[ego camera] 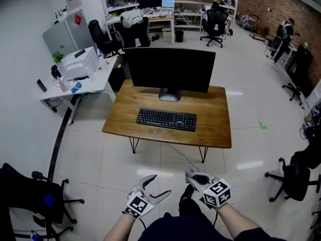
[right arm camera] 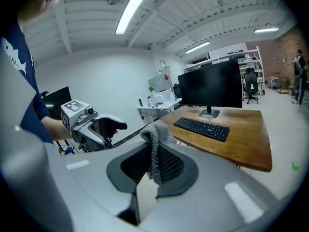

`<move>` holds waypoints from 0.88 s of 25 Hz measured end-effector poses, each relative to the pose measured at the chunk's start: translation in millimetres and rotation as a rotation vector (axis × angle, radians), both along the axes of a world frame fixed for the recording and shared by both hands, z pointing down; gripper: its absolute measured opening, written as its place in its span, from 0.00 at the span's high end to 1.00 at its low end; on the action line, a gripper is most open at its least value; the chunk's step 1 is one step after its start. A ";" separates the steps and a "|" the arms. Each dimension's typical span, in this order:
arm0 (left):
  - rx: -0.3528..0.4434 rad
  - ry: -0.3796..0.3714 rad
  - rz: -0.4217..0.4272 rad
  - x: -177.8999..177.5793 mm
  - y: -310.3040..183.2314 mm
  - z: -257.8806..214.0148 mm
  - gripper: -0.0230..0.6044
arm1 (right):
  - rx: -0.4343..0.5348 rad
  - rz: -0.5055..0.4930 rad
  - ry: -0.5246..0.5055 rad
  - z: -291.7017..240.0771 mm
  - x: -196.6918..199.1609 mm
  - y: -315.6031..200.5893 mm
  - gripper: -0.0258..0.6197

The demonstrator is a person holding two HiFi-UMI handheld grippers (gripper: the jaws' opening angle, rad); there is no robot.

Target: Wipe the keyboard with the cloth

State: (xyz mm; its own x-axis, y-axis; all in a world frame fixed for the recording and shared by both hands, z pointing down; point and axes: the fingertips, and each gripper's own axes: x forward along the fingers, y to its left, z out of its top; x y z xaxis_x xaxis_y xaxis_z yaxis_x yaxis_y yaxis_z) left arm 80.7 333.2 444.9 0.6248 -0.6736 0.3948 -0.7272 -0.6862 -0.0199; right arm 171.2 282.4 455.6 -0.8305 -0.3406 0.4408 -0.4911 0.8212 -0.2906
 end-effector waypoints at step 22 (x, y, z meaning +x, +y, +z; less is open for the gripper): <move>-0.005 0.061 0.021 77.1 120.0 -32.7 0.40 | 0.050 -0.040 -0.051 -46.9 64.3 157.0 0.91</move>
